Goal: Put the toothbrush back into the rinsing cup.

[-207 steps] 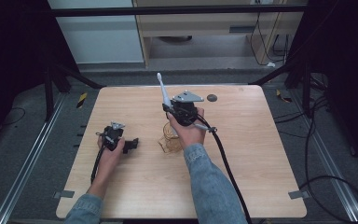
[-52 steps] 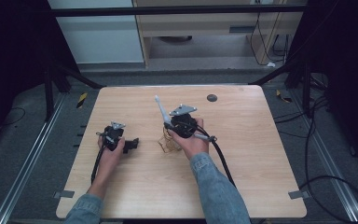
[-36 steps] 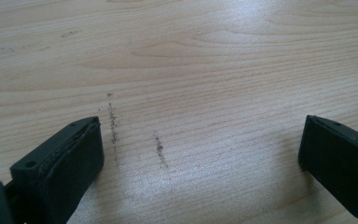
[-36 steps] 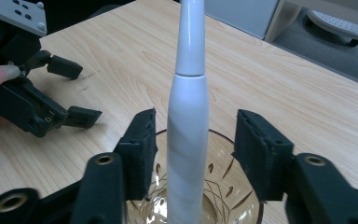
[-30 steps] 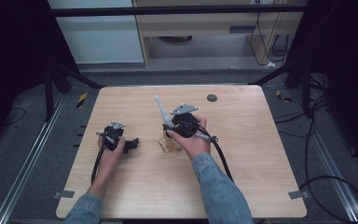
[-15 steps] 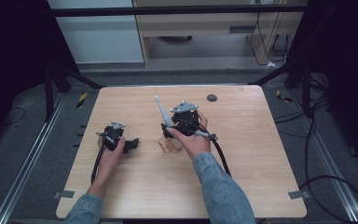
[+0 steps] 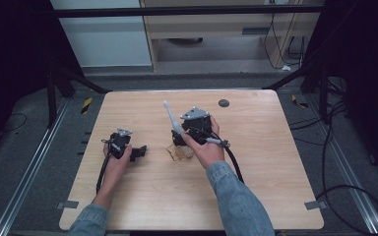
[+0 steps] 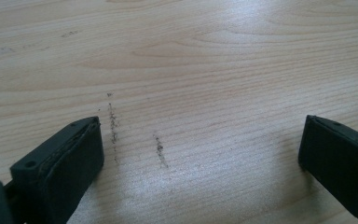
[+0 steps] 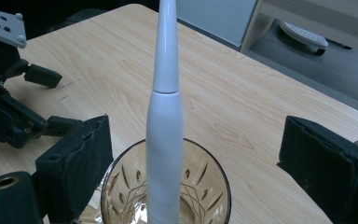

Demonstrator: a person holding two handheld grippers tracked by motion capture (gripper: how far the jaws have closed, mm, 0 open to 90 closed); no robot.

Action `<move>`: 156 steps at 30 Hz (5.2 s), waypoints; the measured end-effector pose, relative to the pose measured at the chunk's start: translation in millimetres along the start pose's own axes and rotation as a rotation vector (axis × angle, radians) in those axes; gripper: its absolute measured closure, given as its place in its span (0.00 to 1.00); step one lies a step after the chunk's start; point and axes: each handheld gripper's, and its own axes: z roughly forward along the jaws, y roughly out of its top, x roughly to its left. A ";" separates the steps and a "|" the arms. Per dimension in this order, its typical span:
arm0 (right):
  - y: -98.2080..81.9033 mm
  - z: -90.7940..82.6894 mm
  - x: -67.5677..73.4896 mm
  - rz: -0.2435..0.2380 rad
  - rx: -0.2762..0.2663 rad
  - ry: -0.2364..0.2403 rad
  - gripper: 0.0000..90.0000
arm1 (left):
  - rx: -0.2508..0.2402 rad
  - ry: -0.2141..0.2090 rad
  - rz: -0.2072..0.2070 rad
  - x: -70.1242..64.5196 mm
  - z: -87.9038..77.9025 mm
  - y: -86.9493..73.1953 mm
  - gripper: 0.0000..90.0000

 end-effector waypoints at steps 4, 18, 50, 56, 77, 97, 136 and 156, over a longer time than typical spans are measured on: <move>-0.3 -3.2 -0.2 -0.002 0.006 0.002 0.11 | 0.000 0.000 0.000 0.0 0.0 0.0 0.00; -7.4 -13.5 -7.6 0.008 0.011 -0.005 0.11 | 0.001 0.000 0.001 0.0 0.0 0.0 0.00; -29.9 -44.7 -30.0 0.038 0.014 -0.028 0.12 | 0.000 0.001 0.000 -0.1 0.0 0.0 0.00; -41.2 -50.5 -36.5 0.064 0.028 -0.041 0.12 | 0.000 0.001 0.000 -0.1 0.0 0.0 0.00; -85.8 -68.6 -69.4 0.135 0.090 -0.112 0.12 | 0.001 0.001 0.001 0.0 0.0 0.0 0.00; -120.7 -71.8 -99.3 0.191 0.158 -0.164 0.12 | 0.001 0.001 0.001 0.0 0.0 0.0 0.00; -159.2 -33.1 -159.3 0.411 0.181 -0.336 0.11 | 0.001 0.001 0.001 0.0 0.0 -0.1 0.00; -169.0 -23.1 -160.1 0.392 0.228 -0.345 0.08 | 0.001 0.000 0.001 0.0 0.0 0.1 0.00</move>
